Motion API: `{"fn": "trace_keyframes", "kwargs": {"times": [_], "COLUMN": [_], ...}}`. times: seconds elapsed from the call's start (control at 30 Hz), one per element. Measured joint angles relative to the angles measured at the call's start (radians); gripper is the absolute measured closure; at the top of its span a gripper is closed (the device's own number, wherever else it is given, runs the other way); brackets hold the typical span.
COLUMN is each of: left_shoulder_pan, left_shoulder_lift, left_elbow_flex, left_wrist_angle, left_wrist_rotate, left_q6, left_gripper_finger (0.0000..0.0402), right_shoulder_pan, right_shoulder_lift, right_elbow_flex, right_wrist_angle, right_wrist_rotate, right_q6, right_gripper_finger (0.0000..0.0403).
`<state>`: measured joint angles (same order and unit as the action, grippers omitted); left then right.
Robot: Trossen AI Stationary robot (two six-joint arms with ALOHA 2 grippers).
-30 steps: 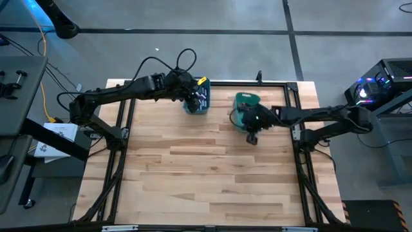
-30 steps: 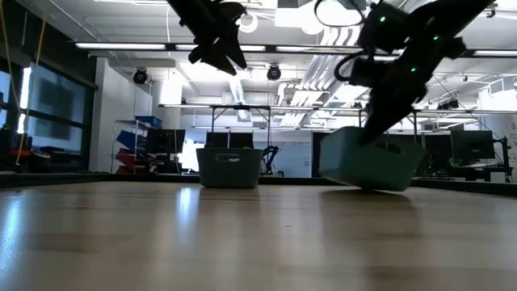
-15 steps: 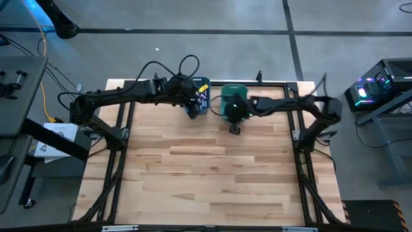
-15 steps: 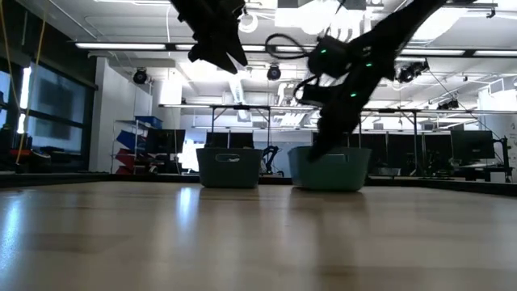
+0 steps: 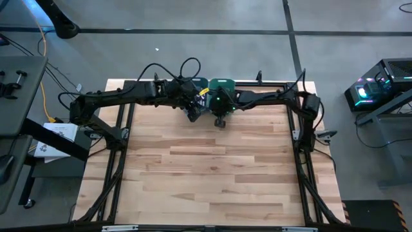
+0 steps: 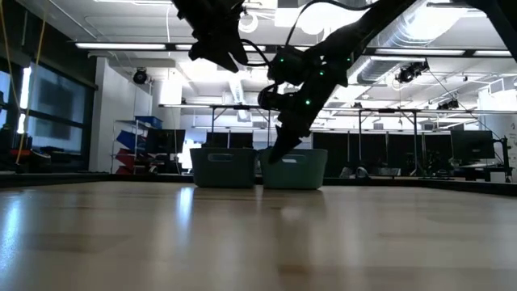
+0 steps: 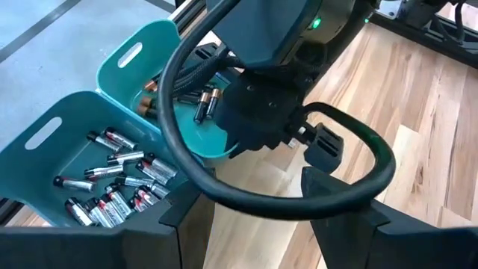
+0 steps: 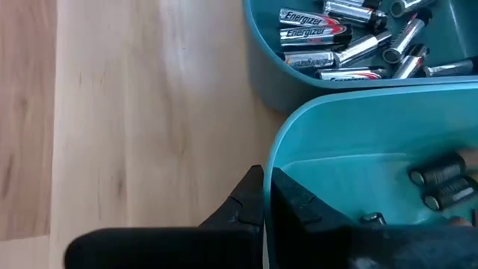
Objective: Sort batteries
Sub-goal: Move the green bin to the top of the table
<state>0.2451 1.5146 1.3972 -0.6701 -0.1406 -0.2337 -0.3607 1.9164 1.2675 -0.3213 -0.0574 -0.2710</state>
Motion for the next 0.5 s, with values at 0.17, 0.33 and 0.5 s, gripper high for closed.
{"fn": "trace_keyframes", "kwargs": {"times": [0.17, 0.33, 0.5], "left_shoulder_pan": [-0.002, -0.002, -0.002], "left_shoulder_lift": [0.0, 0.0, -0.007], "left_elbow_flex": [0.0, 0.0, 0.0], "left_wrist_angle": [0.0, 0.0, -0.006], "left_wrist_rotate": [0.0, -0.001, -0.004], "left_q6": [0.0, 0.0, -0.03], "left_gripper_finger": [0.0213, 0.0213, 0.0213], "right_shoulder_pan": [0.0, -0.002, -0.002], "right_shoulder_lift": [0.008, 0.012, -0.024], "right_elbow_flex": [0.01, 0.009, 0.008], "right_wrist_angle": [-0.001, -0.005, -0.034], "right_wrist_rotate": [0.032, 0.054, 0.071], "right_q6": [-0.018, -0.052, -0.019], "right_gripper_finger": [0.0392, 0.0337, 0.027]}}
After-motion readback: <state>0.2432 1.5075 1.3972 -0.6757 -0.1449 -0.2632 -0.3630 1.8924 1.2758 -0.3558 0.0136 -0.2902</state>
